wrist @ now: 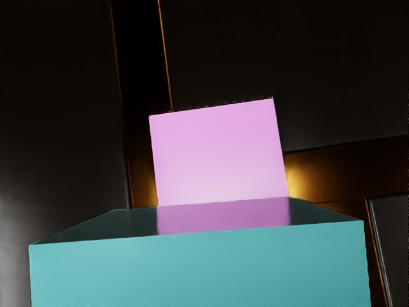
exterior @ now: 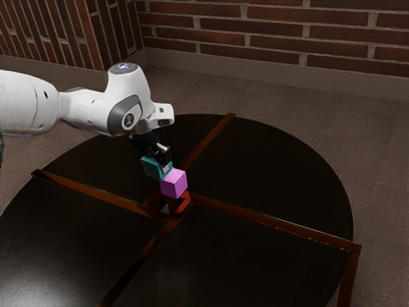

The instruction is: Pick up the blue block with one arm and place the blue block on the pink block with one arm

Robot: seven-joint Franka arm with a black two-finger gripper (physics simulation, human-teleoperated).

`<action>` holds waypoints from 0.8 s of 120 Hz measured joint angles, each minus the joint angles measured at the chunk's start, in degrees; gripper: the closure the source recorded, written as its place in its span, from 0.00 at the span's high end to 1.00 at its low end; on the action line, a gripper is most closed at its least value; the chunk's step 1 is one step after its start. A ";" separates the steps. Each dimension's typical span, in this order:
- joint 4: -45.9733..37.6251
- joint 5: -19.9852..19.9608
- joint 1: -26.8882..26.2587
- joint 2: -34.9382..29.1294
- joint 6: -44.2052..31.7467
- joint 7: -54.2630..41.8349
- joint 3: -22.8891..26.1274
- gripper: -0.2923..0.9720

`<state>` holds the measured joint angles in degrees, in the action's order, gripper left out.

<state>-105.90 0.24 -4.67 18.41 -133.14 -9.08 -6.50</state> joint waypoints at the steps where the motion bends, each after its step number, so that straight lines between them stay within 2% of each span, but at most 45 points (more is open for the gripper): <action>1: 0.20 -0.02 0.01 0.07 0.10 0.03 0.02 0.51; 34: 1.88 -5.95 0.18 1.84 1.64 0.90 0.10 0.51; 96: 4.02 -5.80 0.30 3.42 2.69 -3.07 0.81 0.51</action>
<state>-101.88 -5.56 -4.36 21.83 -130.45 -12.15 -5.69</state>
